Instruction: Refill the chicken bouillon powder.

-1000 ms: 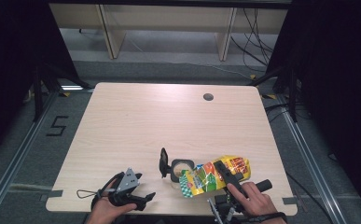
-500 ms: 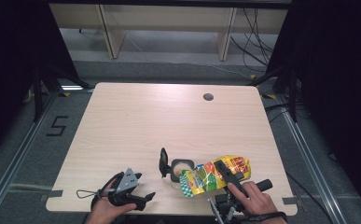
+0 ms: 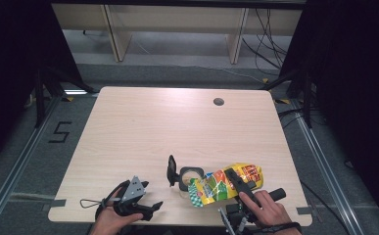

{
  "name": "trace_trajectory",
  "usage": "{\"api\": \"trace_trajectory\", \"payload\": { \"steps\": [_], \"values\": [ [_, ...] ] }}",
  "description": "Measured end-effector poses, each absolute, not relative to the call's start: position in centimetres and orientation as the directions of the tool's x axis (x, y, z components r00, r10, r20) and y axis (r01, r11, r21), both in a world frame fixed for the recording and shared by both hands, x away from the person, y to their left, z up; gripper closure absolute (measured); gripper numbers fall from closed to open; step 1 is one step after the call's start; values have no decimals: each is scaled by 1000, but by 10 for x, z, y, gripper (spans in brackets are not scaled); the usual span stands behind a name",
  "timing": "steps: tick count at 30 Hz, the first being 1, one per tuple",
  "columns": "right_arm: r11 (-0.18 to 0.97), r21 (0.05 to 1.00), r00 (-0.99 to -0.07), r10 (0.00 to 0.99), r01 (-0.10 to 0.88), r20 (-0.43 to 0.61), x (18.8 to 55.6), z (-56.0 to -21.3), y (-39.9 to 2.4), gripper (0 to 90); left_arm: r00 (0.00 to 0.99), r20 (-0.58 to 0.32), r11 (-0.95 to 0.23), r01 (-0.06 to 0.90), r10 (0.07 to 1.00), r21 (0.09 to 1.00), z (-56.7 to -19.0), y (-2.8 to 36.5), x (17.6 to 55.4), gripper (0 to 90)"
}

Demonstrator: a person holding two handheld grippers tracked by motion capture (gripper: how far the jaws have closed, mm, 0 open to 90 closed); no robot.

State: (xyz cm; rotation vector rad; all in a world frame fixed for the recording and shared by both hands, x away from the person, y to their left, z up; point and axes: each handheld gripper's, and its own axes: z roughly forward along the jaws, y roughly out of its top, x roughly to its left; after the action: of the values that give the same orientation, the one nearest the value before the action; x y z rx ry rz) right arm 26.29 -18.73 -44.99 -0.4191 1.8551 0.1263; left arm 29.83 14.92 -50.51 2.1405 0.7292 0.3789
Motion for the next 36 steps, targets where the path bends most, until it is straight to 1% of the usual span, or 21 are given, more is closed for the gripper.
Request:
{"api": "trace_trajectory", "payload": {
  "steps": [1,2,4,5,6,7,10,13,14,16,18,19,20,22,24,26,28,29,30,33,36],
  "values": [
    [939,-99,-275,-196,-330,-941,262,-451,-188,416,787,8,-483,370,617,794,-506,148,298,171],
    [928,-128,-259,-227,-350,-939,263,-449,-187,416,774,-13,-463,392,633,795,-506,147,296,171],
    [923,-128,-237,-224,-364,-945,264,-450,-187,417,785,9,-480,370,620,796,-506,148,298,172],
    [943,-71,-273,-165,-324,-948,261,-453,-189,417,785,9,-481,370,619,795,-506,148,298,171],
    [922,-146,-248,-245,-359,-937,263,-447,-187,416,785,10,-480,369,620,796,-506,148,298,171],
    [925,-127,-239,-222,-357,-945,263,-450,-187,417,787,8,-484,371,617,793,-505,148,298,171],
    [927,-137,-258,-236,-348,-937,262,-448,-187,417,784,4,-479,376,621,793,-506,148,298,171],
    [922,-123,-245,-223,-368,-944,263,-450,-187,416,780,-3,-476,385,625,791,-506,149,297,171],
    [926,-137,-256,-237,-353,-937,262,-449,-187,416,783,8,-482,375,621,792,-506,149,298,171],
    [940,-106,-272,-201,-325,-941,260,-451,-188,417,785,10,-481,370,619,794,-506,148,298,171],
    [920,-154,-239,-250,-360,-938,262,-447,-187,417,785,10,-482,370,620,794,-506,148,298,171],
    [917,-141,-231,-239,-373,-943,263,-447,-188,417,780,10,-479,374,626,794,-506,148,298,171],
    [920,-150,-241,-248,-363,-938,263,-446,-187,417,777,4,-474,381,630,794,-506,148,297,171],
    [933,-115,-264,-213,-341,-941,262,-449,-189,417,777,4,-474,380,630,794,-506,148,297,171],
    [930,-121,-261,-220,-348,-940,262,-449,-189,416,786,9,-486,373,619,790,-505,149,298,171],
    [914,-161,-231,-259,-372,-938,263,-446,-187,417,788,25,-501,366,615,785,-505,150,299,171],
    [912,-138,-220,-236,-385,-947,263,-448,-188,417,788,23,-501,369,615,783,-505,150,299,171],
    [933,-95,-257,-192,-348,-947,261,-452,-189,417,789,10,-491,372,614,787,-505,149,298,171],
    [929,-132,-253,-228,-347,-940,261,-448,-188,417,787,12,-490,372,617,788,-505,149,298,171],
    [916,-156,-235,-254,-369,-938,262,-447,-187,417,786,12,-487,371,618,790,-505,149,298,171],
    [920,-146,-242,-244,-362,-939,263,-450,-188,417,784,12,-484,372,621,792,-505,149,298,171]
  ]
}}
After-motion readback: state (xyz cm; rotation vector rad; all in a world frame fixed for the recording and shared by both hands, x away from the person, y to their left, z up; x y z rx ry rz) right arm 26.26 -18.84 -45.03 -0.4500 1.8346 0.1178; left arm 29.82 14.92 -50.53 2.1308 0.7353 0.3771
